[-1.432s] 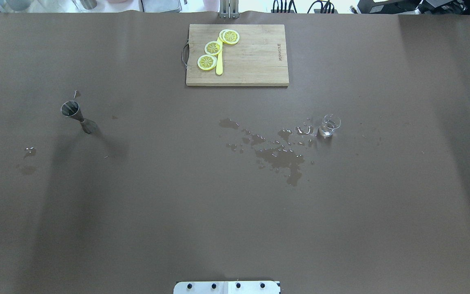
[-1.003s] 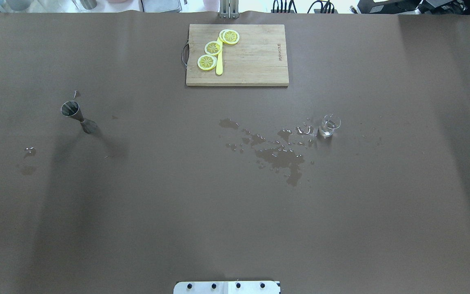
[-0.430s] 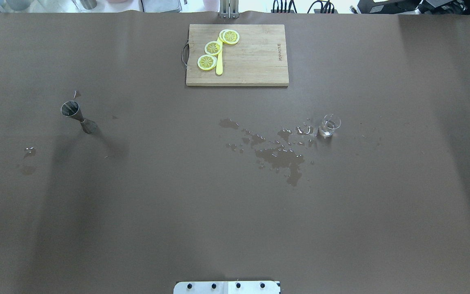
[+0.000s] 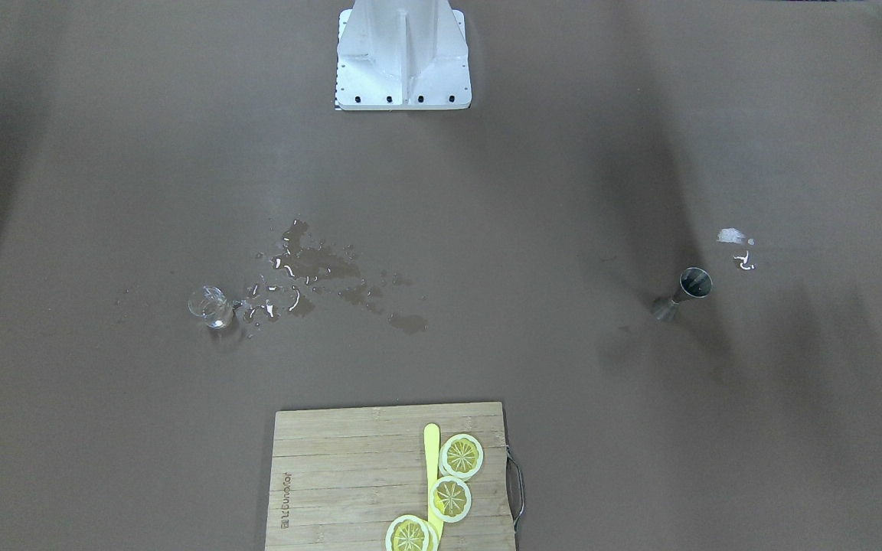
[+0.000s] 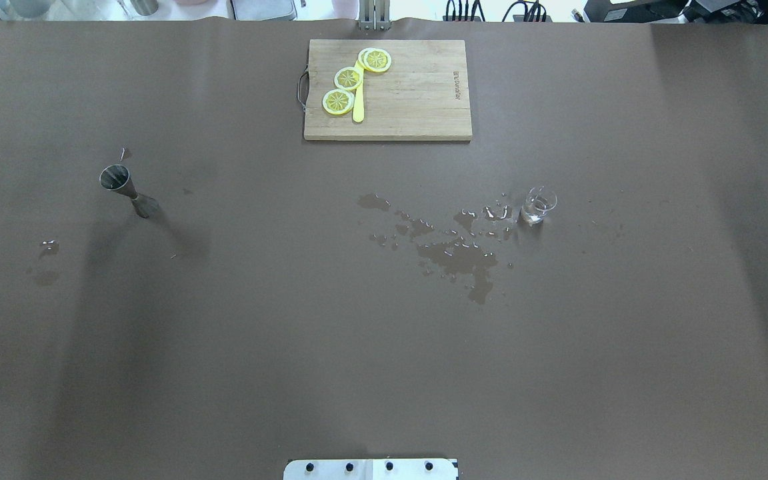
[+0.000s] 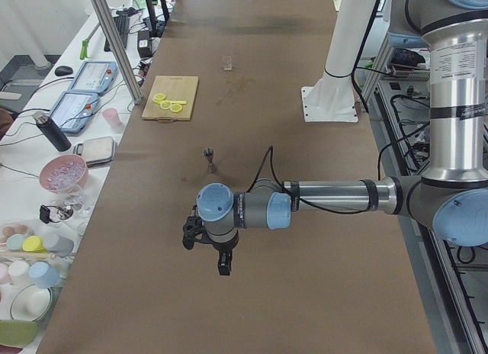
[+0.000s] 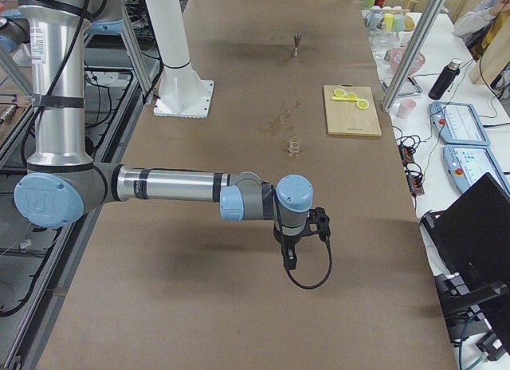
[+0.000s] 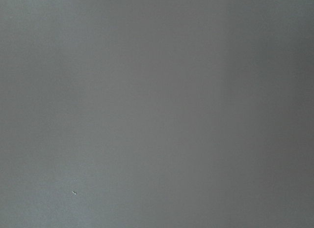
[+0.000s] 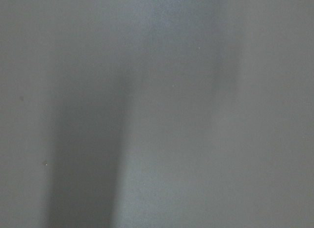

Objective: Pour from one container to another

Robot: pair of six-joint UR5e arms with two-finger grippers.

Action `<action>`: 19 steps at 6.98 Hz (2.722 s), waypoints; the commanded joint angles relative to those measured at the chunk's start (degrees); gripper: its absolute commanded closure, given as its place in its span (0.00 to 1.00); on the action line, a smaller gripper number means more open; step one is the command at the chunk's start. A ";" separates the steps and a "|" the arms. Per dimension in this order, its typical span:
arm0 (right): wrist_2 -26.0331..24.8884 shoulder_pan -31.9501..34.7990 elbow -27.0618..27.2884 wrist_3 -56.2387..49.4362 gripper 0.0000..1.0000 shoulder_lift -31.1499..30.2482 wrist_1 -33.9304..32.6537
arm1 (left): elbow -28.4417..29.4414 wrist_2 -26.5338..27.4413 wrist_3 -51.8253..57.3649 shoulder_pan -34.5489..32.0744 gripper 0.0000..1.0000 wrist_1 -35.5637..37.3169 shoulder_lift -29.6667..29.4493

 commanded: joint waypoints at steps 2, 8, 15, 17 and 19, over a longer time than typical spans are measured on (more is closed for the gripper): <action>-0.38 0.01 -0.57 -0.33 0.00 -0.13 2.14 | 0.00 -0.06 -0.03 -0.02 0.01 0.00 -0.03; -0.29 -1.30 -2.50 -0.33 0.00 0.48 6.47 | 0.00 0.03 -0.03 0.07 0.01 -0.09 -0.12; 0.50 -3.24 -2.25 -0.69 0.00 1.53 6.20 | 0.18 -0.06 -0.12 0.07 0.01 0.00 -0.38; 2.07 -3.24 1.61 0.10 0.00 1.10 6.46 | 0.27 -0.06 -0.21 -0.02 0.01 0.00 -0.38; 3.04 -3.85 4.07 -0.33 0.00 1.63 6.73 | 1.05 -0.06 -0.12 -0.02 0.01 0.00 -1.17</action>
